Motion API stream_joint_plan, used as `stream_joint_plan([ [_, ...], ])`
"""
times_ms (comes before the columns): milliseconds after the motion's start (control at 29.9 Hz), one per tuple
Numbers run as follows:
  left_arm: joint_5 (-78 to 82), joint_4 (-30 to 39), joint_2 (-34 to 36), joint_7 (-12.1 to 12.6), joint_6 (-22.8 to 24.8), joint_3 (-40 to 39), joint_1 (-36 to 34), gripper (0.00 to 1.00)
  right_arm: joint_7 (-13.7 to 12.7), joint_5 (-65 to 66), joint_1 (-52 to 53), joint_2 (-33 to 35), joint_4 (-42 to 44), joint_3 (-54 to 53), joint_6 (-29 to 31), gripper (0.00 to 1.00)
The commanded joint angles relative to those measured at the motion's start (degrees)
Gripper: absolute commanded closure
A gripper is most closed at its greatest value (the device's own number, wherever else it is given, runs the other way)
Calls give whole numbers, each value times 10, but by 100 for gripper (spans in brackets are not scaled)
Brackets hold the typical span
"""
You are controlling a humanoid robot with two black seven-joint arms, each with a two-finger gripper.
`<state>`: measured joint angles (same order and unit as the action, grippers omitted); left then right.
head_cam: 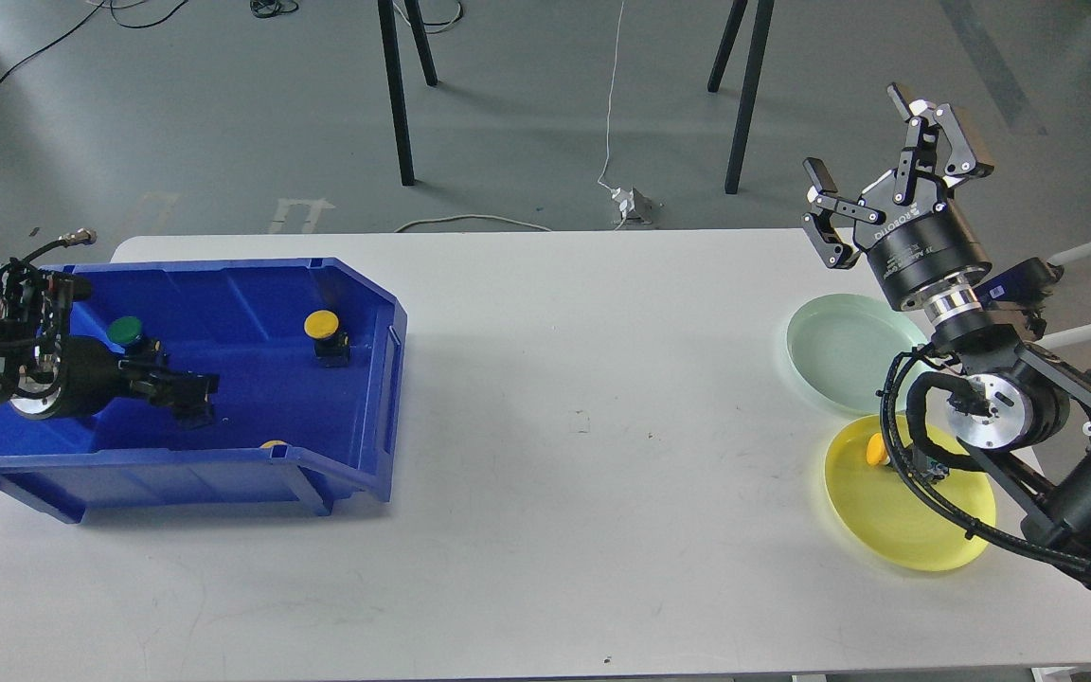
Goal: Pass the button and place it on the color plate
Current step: 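Grasp a green button in the blue bin with the left gripper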
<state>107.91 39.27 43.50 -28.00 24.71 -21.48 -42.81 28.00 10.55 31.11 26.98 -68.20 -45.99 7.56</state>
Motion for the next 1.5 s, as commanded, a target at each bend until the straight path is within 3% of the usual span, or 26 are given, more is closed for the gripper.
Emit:
stream_joint_plan([
  [0, 0, -21, -5, 0, -7, 0, 1, 8, 0, 0, -2, 0, 0, 0, 0, 4],
  [367, 0, -67, -34, 0, -10, 0, 1, 8, 0, 0, -3, 0, -4, 0, 0, 4],
  [635, 4, -67, -33, 0, -13, 1, 3, 28, 0, 0, -3, 0, -4, 0, 0, 4],
  [869, 4, -67, -33, 0, -23, 1, 3, 35, 0, 0, -6, 0, -4, 0, 0, 4],
  [1236, 5, -64, -32, 0, -23, 1, 6, 63, 0, 0, -7, 0, -4, -1, 0, 4],
  [1470, 5, -64, -32, 0, -23, 4, 3, 68, 0, 1, -8, 0, -4, -1, 0, 4],
])
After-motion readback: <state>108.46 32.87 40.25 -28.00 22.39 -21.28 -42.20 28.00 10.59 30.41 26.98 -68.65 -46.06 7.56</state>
